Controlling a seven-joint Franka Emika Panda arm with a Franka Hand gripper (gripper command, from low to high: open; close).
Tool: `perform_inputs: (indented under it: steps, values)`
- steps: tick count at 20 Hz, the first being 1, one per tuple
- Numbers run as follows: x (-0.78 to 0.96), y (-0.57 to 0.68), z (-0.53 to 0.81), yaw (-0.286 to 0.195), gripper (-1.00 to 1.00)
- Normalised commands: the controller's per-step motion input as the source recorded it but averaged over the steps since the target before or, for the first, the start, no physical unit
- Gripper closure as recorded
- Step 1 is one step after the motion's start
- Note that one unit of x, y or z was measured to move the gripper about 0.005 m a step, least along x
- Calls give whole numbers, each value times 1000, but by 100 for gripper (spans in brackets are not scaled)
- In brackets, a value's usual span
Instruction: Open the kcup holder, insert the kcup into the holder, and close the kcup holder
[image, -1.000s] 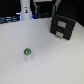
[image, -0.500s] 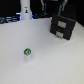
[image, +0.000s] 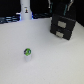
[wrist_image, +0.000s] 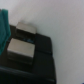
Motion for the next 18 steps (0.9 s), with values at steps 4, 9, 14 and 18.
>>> perform_inputs:
  steps: [4, 9, 14, 18]
  values:
    - [-346, 658, -189, -159, -100]
    - [-323, 619, -208, -149, -100]
    - [-161, 479, -302, -128, -100]
    - [-17, 215, -364, -76, -100]
